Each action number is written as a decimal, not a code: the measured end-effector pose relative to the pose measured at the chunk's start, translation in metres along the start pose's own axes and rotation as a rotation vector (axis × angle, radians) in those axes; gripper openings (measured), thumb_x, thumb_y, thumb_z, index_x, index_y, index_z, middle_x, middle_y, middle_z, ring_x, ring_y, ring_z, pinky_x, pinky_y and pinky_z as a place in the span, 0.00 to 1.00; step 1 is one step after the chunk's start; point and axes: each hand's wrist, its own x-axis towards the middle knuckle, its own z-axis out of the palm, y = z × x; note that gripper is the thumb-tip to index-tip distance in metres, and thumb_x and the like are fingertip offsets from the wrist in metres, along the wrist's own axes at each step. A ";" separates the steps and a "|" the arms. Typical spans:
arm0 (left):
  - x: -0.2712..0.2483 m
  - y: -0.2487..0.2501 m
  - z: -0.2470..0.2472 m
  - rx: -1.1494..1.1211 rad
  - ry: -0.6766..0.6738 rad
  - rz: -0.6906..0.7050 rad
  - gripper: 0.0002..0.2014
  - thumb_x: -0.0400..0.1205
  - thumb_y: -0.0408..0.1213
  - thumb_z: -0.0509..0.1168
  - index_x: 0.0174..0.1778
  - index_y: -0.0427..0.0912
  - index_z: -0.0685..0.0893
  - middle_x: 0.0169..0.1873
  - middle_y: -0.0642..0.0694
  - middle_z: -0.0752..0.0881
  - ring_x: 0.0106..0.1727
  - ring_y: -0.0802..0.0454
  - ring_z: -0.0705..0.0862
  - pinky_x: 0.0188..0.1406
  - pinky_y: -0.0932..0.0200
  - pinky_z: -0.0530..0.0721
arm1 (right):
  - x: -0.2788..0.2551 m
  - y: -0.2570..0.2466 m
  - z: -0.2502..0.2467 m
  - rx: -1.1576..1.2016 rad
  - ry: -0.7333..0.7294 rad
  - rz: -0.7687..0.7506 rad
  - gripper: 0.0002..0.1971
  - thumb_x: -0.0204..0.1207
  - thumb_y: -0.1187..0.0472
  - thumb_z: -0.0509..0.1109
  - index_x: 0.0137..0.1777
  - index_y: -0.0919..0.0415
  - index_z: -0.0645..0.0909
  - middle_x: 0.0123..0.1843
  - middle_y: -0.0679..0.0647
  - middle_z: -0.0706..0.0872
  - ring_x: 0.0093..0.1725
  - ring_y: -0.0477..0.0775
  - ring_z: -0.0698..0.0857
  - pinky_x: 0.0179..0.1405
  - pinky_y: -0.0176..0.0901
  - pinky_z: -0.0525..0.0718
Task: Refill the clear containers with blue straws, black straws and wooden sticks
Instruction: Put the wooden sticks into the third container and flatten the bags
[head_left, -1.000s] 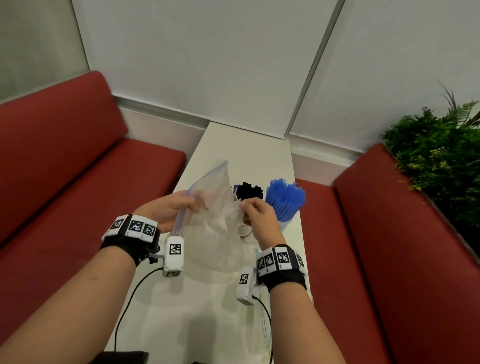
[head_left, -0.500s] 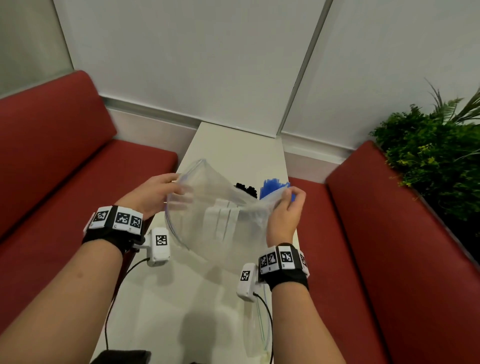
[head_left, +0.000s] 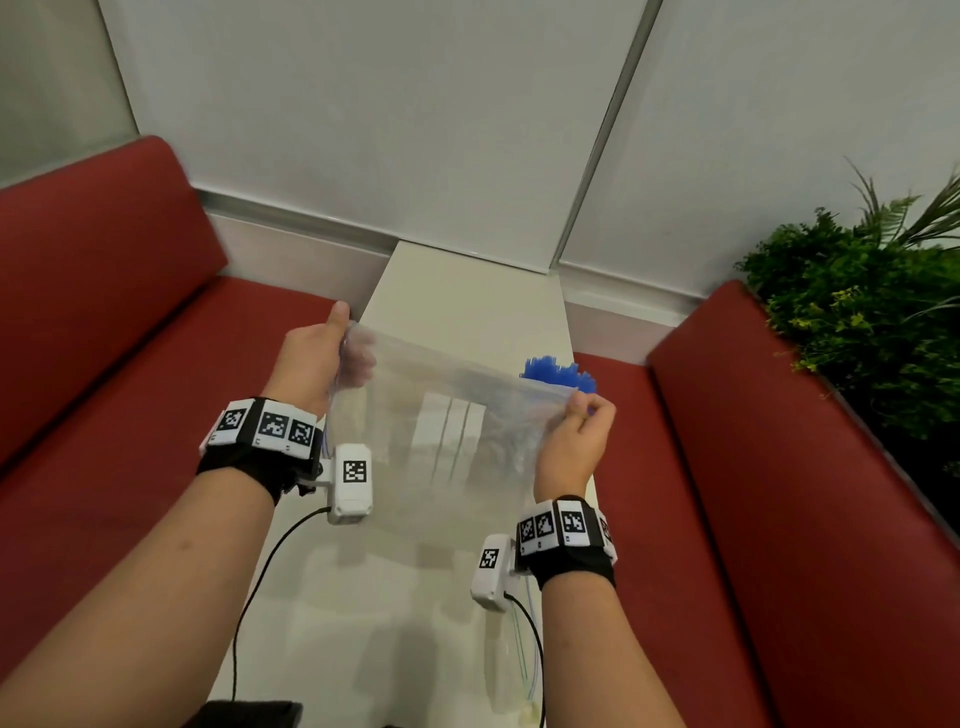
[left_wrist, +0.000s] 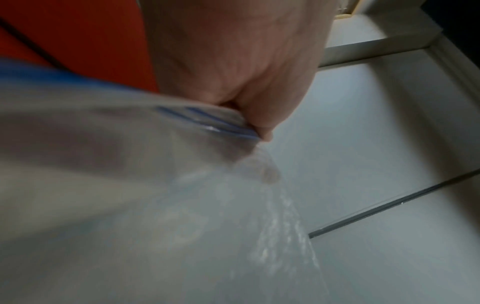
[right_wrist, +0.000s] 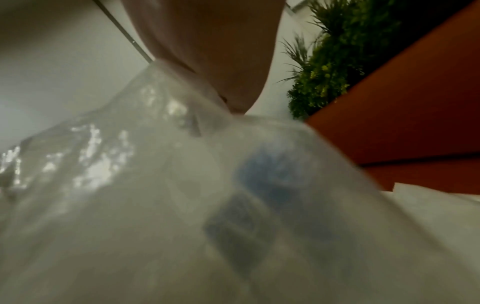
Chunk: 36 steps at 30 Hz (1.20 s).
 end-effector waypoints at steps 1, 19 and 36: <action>-0.001 0.002 0.003 -0.044 -0.011 -0.020 0.23 0.87 0.52 0.60 0.35 0.40 0.86 0.22 0.44 0.86 0.20 0.52 0.84 0.21 0.65 0.82 | -0.003 0.001 0.000 0.014 -0.039 0.084 0.12 0.90 0.44 0.59 0.54 0.51 0.75 0.45 0.45 0.81 0.42 0.46 0.80 0.41 0.36 0.79; -0.018 -0.035 0.009 0.429 -0.478 -0.234 0.15 0.83 0.37 0.69 0.59 0.29 0.85 0.40 0.38 0.91 0.40 0.43 0.92 0.38 0.52 0.89 | 0.009 0.001 -0.004 0.265 -0.026 0.349 0.18 0.89 0.43 0.59 0.58 0.55 0.83 0.54 0.48 0.89 0.51 0.50 0.88 0.46 0.41 0.89; -0.006 -0.040 0.007 0.531 -0.318 -0.084 0.09 0.78 0.18 0.66 0.53 0.23 0.85 0.38 0.35 0.89 0.37 0.44 0.88 0.48 0.46 0.89 | 0.000 0.002 -0.004 0.070 -0.051 0.053 0.14 0.87 0.50 0.68 0.48 0.60 0.86 0.39 0.49 0.86 0.40 0.49 0.82 0.46 0.49 0.85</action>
